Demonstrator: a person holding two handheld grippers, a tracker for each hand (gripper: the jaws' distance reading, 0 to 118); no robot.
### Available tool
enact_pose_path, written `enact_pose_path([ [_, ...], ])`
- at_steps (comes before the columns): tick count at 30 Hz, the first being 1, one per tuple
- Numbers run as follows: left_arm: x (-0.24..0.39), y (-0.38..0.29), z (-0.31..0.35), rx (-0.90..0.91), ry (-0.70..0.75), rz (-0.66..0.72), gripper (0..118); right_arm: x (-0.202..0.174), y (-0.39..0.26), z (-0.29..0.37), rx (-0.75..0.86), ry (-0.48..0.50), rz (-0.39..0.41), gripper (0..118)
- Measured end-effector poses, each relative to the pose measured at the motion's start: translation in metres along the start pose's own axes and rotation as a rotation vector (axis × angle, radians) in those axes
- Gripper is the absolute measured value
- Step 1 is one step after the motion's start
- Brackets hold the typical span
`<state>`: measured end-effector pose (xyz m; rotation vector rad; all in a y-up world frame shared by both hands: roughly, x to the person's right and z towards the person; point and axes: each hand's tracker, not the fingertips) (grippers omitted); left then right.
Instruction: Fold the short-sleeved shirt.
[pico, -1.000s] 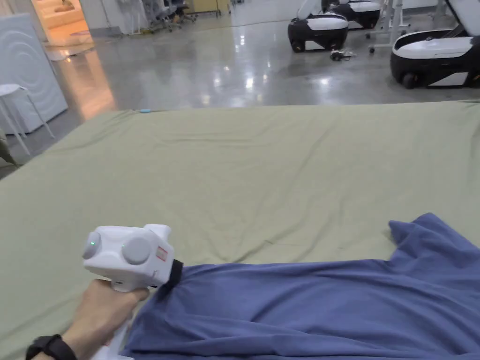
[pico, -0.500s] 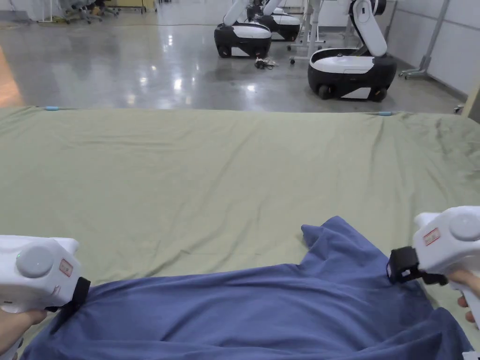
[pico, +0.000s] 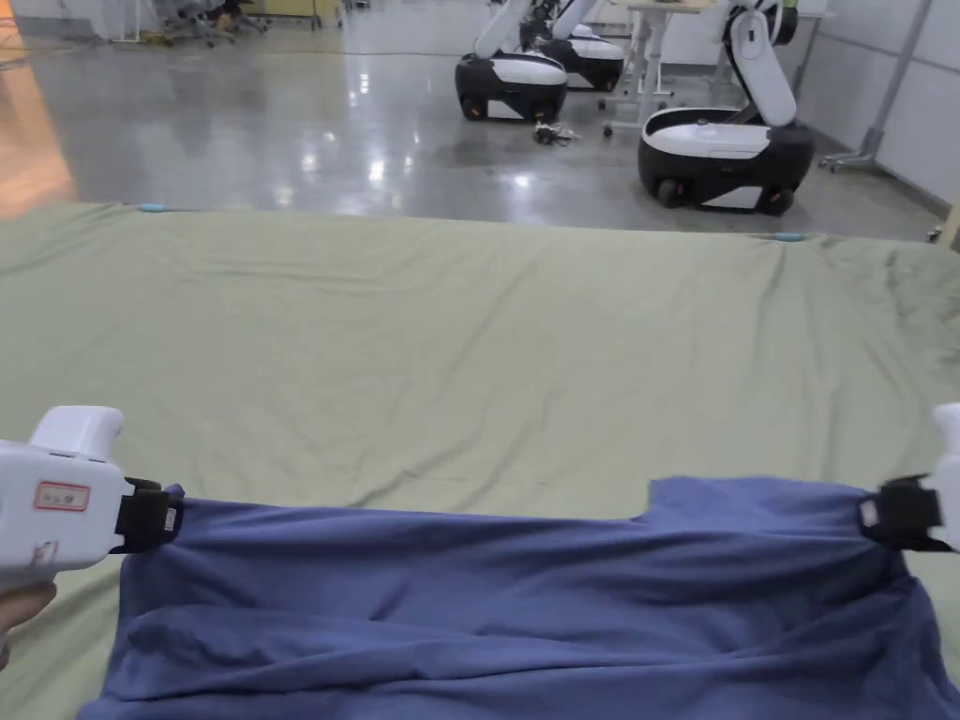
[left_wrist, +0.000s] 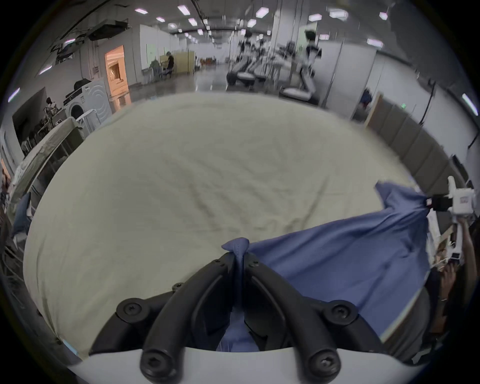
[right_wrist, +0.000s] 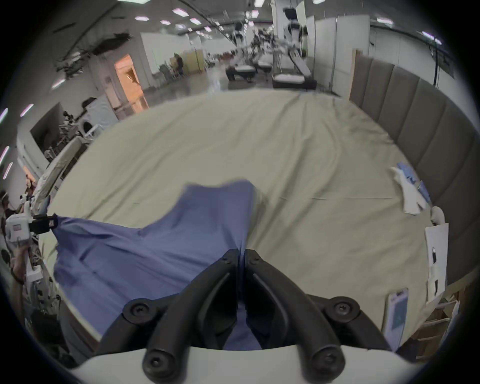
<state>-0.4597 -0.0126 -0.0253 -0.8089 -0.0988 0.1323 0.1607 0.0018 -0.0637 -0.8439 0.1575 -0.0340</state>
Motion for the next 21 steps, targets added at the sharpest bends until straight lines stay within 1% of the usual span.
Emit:
enact_pose_path([
  [4,-0.01,-0.049,0.048,0.009,-0.062,0.025,7,-0.003,-0.062,0.053,0.046,0.027,-0.028,5],
  [7,-0.015,-0.089,0.065,0.01,-0.09,0.045,7,-0.002,-0.107,0.074,0.057,-0.002,-0.035,5],
  [8,-0.017,-0.1,0.069,-0.001,-0.09,0.05,7,-0.006,-0.118,0.076,0.05,-0.019,-0.052,5],
  [10,-0.02,-0.118,0.065,-0.003,-0.087,0.059,7,-0.002,-0.139,0.075,0.026,-0.009,-0.095,5],
  [12,-0.024,-0.13,0.059,-0.022,-0.097,0.079,7,-0.007,-0.154,0.068,0.002,-0.021,-0.135,5],
  [15,-0.025,-0.14,0.047,-0.028,-0.103,0.111,7,-0.012,-0.171,0.055,-0.018,-0.031,-0.127,5],
  [16,-0.026,-0.142,0.045,-0.009,-0.098,0.116,7,-0.015,-0.173,0.052,-0.02,-0.035,-0.121,5],
  [17,-0.026,-0.145,0.046,0.047,-0.093,0.121,8,-0.017,-0.176,0.05,-0.014,-0.038,-0.114,5],
  [18,-0.027,-0.146,0.046,0.05,-0.1,0.127,13,-0.019,-0.178,0.049,-0.01,-0.042,-0.114,11],
  [19,-0.026,-0.147,0.049,0.068,-0.084,0.129,34,-0.019,-0.179,0.048,-0.006,-0.046,-0.116,34],
  [20,-0.027,-0.147,0.056,0.127,-0.073,0.129,49,-0.003,-0.183,0.044,0.003,-0.041,-0.119,62],
  [21,-0.026,-0.147,0.063,0.179,-0.093,0.13,56,-0.002,-0.183,0.047,0.016,-0.042,-0.123,85],
])
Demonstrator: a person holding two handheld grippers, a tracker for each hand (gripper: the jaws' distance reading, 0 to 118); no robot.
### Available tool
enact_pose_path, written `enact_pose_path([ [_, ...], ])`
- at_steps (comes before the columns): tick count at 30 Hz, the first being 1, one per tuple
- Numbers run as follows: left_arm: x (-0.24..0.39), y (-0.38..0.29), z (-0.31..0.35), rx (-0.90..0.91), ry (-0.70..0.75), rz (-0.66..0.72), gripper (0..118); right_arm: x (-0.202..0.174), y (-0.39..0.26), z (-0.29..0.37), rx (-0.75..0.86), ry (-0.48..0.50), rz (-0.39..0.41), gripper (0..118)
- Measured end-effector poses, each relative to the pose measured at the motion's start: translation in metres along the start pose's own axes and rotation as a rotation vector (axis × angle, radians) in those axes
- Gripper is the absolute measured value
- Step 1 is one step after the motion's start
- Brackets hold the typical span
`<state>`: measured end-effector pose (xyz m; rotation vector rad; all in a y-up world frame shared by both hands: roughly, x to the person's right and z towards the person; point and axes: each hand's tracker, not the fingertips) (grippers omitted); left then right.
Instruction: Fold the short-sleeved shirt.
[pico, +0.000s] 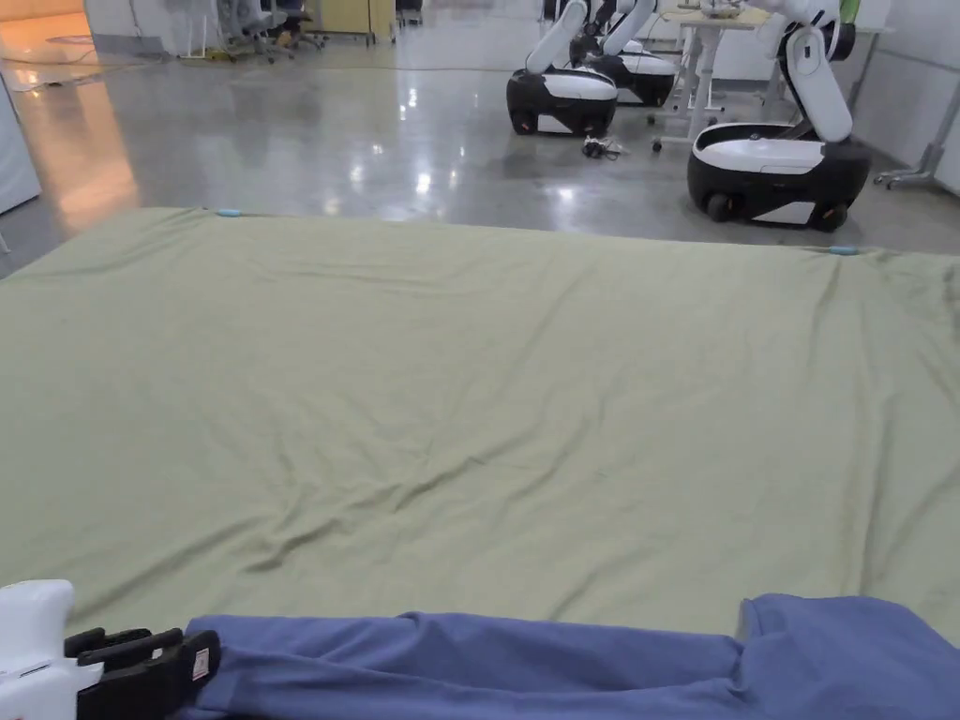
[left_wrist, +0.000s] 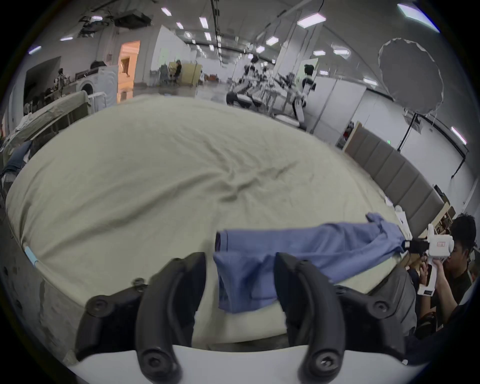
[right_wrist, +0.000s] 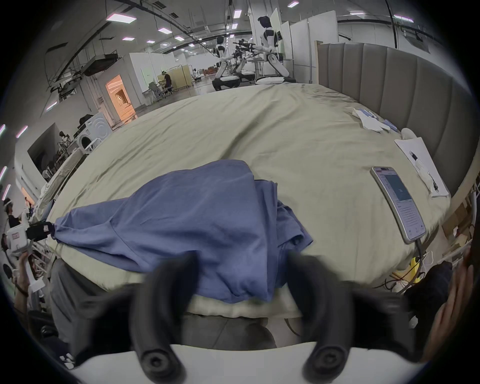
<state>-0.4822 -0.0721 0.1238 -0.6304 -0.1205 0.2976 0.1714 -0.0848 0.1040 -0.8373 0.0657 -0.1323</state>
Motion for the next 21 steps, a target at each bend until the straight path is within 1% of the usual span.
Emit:
enact_pose_path([
  [1,0.004,0.004,0.01,0.043,-0.023,0.002,56,0.0,0.002,0.005,0.029,-0.008,0.002,90],
  [2,0.009,0.008,0.021,0.098,-0.03,0.012,56,0.0,0.005,0.01,0.076,-0.016,0.014,88],
  [3,0.015,0.011,0.03,0.149,-0.027,0.017,56,0.009,0.003,0.013,0.118,-0.025,0.014,89],
  [4,0.022,0.015,0.042,0.208,-0.019,0.01,56,0.005,0.006,0.023,0.174,-0.029,0.002,89],
  [6,0.042,0.022,0.062,0.296,0.014,-0.028,57,-0.005,0.011,0.042,0.291,0.003,-0.019,89],
  [7,0.056,0.025,0.071,0.317,0.065,-0.067,57,-0.012,0.013,0.053,0.357,0.021,-0.031,89],
  [9,0.08,0.025,0.084,0.354,0.128,-0.169,57,-0.028,0.017,0.069,0.447,0.054,-0.02,89],
  [11,0.103,0.023,0.093,0.384,0.148,-0.259,57,-0.044,0.021,0.077,0.475,0.082,0.031,89],
  [12,0.112,0.022,0.096,0.386,0.14,-0.275,57,-0.05,0.024,0.077,0.459,0.089,0.054,89],
  [13,0.119,0.022,0.098,0.392,0.143,-0.259,57,-0.057,0.025,0.075,0.445,0.085,0.072,89],
  [15,0.128,0.025,0.102,0.406,0.109,-0.229,55,-0.098,0.024,0.085,0.441,0.097,0.119,89],
  [16,0.123,0.025,0.104,0.422,0.087,-0.204,50,-0.105,0.023,0.085,0.446,0.116,0.149,88],
  [17,0.124,0.025,0.106,0.428,0.062,-0.197,37,-0.113,0.022,0.086,0.455,0.125,0.176,83],
  [18,0.125,0.026,0.108,0.435,0.043,-0.192,17,-0.119,0.021,0.087,0.462,0.126,0.194,69],
  [19,0.127,0.027,0.109,0.432,0.034,-0.191,12,-0.128,0.02,0.09,0.47,0.128,0.214,51],
  [20,0.127,0.026,0.109,0.439,0.048,-0.185,12,-0.135,0.02,0.09,0.468,0.128,0.241,51],
  [21,0.126,0.026,0.109,0.436,0.037,-0.181,12,-0.141,0.019,0.089,0.467,0.116,0.252,43],
])
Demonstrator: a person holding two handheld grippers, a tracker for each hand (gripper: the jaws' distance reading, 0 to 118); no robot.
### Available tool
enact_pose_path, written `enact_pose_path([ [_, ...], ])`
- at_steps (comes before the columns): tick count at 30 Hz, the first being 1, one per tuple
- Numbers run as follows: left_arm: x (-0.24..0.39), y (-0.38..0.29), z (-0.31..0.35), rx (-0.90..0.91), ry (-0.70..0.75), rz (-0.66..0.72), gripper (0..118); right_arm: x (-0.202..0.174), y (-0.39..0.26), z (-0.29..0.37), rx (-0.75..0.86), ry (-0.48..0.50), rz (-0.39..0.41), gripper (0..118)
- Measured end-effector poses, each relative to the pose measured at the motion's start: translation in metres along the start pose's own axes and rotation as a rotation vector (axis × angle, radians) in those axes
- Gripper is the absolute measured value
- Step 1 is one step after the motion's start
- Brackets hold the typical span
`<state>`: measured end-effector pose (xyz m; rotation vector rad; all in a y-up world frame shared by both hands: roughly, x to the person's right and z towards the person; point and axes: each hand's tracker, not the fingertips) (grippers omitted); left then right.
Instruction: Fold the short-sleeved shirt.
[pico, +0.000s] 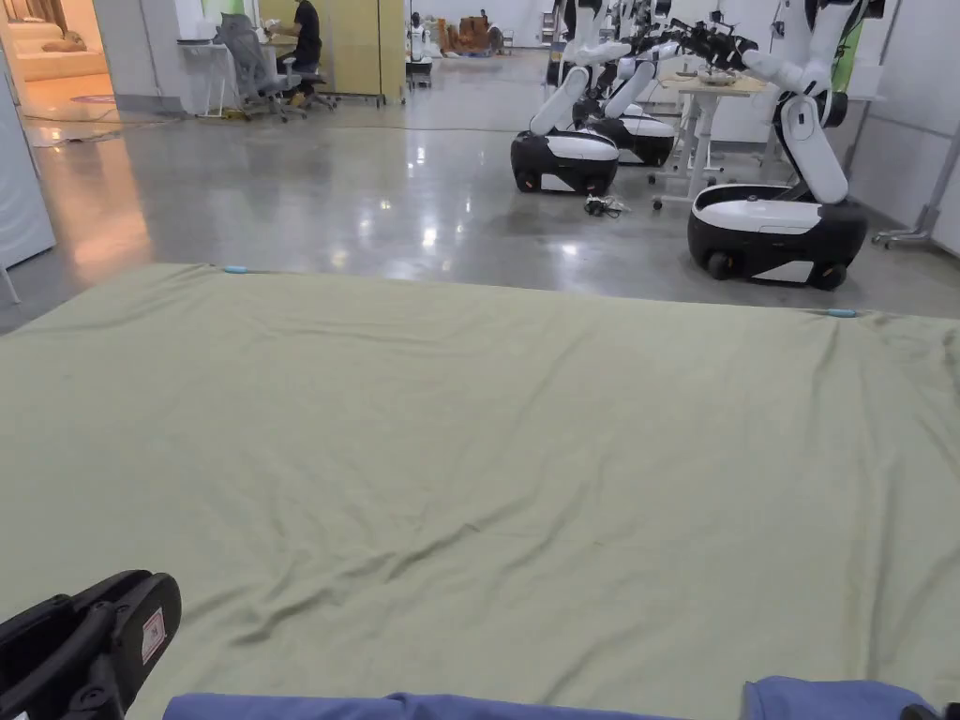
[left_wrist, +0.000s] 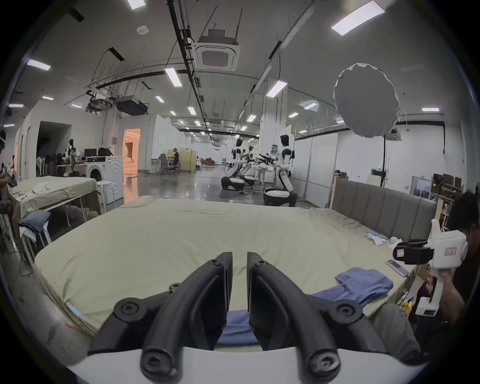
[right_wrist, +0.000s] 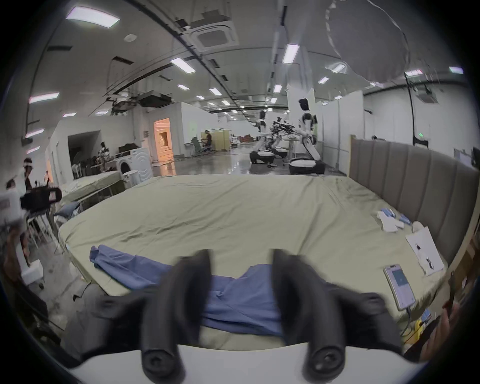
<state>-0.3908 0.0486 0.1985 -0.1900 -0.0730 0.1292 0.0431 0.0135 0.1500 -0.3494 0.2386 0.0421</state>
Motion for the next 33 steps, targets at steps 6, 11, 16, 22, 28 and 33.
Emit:
enact_pose_path([
  [6,0.001,-0.005,-0.004,-0.012,0.005,0.001,3,-0.014,-0.001,-0.005,0.001,-0.014,-0.006,0],
  [11,-0.008,-0.007,-0.003,-0.026,-0.03,0.028,3,-0.011,0.003,-0.009,0.008,-0.018,-0.052,0],
  [16,-0.02,-0.011,-0.006,-0.059,-0.005,0.075,3,-0.008,0.003,-0.009,0.005,-0.007,-0.066,0],
  [22,-0.048,-0.019,-0.009,-0.131,-0.022,0.154,3,-0.008,0.0,-0.006,0.003,-0.001,-0.079,0],
  [28,-0.122,-0.068,-0.057,-0.316,-0.168,0.558,72,-0.003,-0.004,-0.004,-0.005,0.019,-0.138,0],
  [33,-0.179,-0.13,-0.108,-0.473,-0.104,0.835,72,0.0,-0.009,-0.004,-0.023,0.022,-0.163,0],
])
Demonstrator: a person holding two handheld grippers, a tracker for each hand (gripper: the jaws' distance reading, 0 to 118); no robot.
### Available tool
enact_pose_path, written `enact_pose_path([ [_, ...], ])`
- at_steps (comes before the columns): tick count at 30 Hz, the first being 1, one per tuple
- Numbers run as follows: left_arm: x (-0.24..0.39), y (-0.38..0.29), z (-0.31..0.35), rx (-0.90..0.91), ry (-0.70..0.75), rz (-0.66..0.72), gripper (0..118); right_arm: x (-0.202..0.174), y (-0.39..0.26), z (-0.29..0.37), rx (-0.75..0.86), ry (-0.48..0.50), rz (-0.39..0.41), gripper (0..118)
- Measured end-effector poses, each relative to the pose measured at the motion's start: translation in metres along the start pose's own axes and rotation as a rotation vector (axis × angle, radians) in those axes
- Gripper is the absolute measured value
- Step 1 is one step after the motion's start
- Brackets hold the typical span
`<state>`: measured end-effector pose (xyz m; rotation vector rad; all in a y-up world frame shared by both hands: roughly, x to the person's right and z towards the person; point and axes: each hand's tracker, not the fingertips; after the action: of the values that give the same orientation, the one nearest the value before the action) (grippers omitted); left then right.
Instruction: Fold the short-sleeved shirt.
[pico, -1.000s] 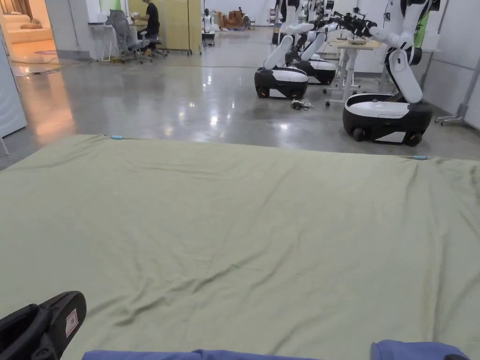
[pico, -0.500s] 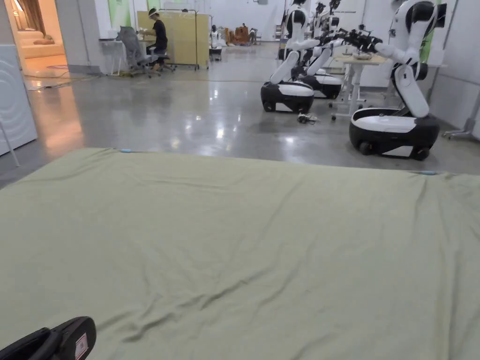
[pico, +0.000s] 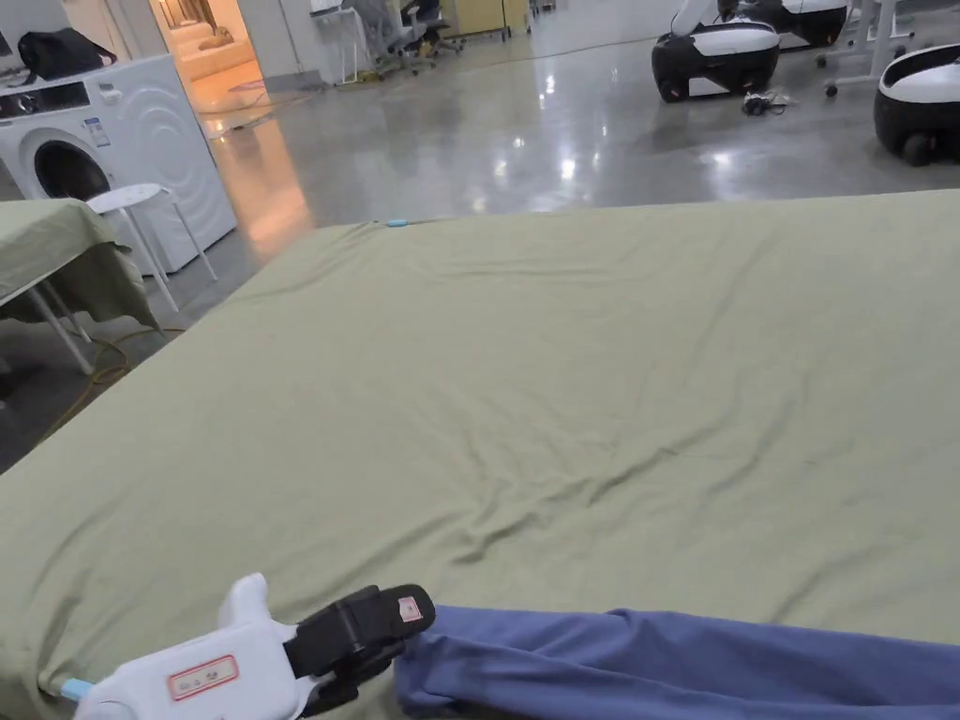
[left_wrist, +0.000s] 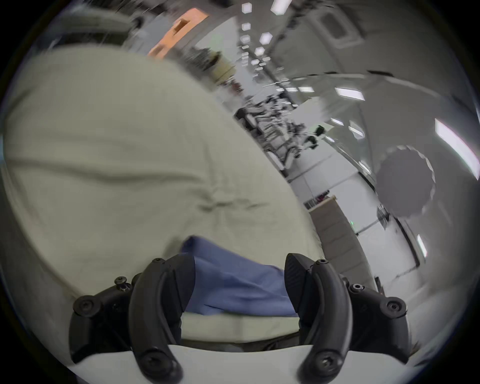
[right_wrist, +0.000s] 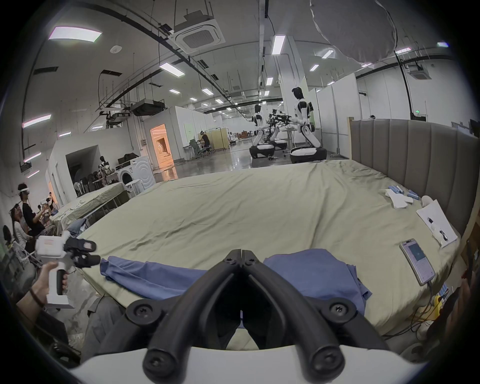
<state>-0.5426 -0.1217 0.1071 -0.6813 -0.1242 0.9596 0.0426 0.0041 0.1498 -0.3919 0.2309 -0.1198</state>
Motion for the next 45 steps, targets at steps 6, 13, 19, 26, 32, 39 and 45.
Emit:
enact_pose_path([
  [6,-0.015,-0.011,-0.035,-0.075,-0.186,0.211,70,0.001,-0.002,0.001,-0.016,-0.021,-0.002,0],
  [13,-0.013,-0.011,-0.045,-0.03,-0.186,0.264,14,-0.002,-0.002,0.003,-0.036,-0.034,-0.001,0],
  [19,0.01,0.026,0.011,0.07,-0.155,0.149,14,0.003,-0.003,0.0,-0.045,-0.022,-0.045,0],
  [26,0.087,0.062,0.078,0.157,0.097,-0.289,14,0.006,-0.006,-0.004,-0.043,-0.023,-0.065,0],
  [32,0.164,-0.009,0.024,0.078,-0.051,-0.491,14,-0.002,-0.005,-0.007,-0.042,0.01,-0.153,0],
  [39,0.191,-0.094,-0.11,-0.207,-0.076,-0.502,14,-0.014,-0.003,0.011,-0.051,-0.017,-0.062,0],
  [45,0.197,-0.112,-0.148,-0.25,-0.08,-0.535,45,-0.002,-0.009,0.012,-0.067,-0.053,-0.1,0],
])
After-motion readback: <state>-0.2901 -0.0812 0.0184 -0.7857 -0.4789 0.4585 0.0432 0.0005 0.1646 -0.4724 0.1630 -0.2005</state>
